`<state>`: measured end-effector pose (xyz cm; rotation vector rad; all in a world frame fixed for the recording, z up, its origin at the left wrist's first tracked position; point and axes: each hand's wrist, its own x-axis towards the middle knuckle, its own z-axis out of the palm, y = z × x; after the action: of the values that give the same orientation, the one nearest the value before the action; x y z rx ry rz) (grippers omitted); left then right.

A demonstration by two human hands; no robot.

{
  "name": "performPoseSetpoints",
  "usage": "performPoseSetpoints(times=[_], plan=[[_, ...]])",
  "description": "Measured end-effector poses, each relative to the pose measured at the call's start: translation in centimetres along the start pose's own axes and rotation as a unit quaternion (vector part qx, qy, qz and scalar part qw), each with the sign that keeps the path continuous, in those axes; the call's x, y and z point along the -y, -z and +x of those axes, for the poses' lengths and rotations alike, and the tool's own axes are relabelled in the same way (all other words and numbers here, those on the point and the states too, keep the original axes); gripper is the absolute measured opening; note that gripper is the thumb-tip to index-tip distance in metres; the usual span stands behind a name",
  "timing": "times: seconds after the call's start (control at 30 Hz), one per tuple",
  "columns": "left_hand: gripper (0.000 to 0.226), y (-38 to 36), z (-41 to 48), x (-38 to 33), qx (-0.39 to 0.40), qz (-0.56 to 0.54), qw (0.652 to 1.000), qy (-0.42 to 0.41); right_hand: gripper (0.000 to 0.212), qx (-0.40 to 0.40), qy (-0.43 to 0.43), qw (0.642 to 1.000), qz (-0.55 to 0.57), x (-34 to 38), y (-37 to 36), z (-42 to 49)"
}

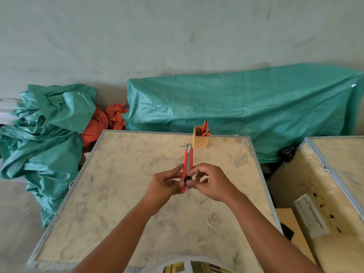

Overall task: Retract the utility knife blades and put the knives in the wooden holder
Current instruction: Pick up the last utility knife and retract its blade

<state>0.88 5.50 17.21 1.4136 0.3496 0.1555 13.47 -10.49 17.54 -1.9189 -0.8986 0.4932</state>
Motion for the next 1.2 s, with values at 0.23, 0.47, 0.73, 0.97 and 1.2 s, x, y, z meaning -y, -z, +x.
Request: performPoseSetpoints(times=[0.23, 0.47, 0.73, 0.97, 1.2], plan=[[0.049, -0.4, 0.2, -0.1, -0.005, -0.028, 1.000, -0.001, 0.023, -0.004, 0.030, 0.999, 0.029, -0.2, 0.4, 0.0], [0.042, -0.7, 1.1, -0.2, -0.006, -0.038, 0.999, 0.001, 0.026, -0.015, 0.022, 0.999, 0.041, -0.4, 0.9, 0.3], [0.037, -0.5, 2.0, 0.2, -0.020, -0.044, 0.999, 0.012, 0.020, -0.059, 0.013, 0.998, 0.036, -0.9, 0.5, 0.8], [0.038, -0.8, 3.9, 0.9, -0.008, -0.033, 0.999, 0.015, 0.023, -0.075, -0.023, 0.992, 0.103, -2.0, 0.8, 2.0], [0.043, -2.2, 8.8, 1.4, -0.012, -0.008, 0.999, 0.043, 0.037, -0.134, -0.065, 0.981, 0.128, -4.1, 3.3, 5.7]])
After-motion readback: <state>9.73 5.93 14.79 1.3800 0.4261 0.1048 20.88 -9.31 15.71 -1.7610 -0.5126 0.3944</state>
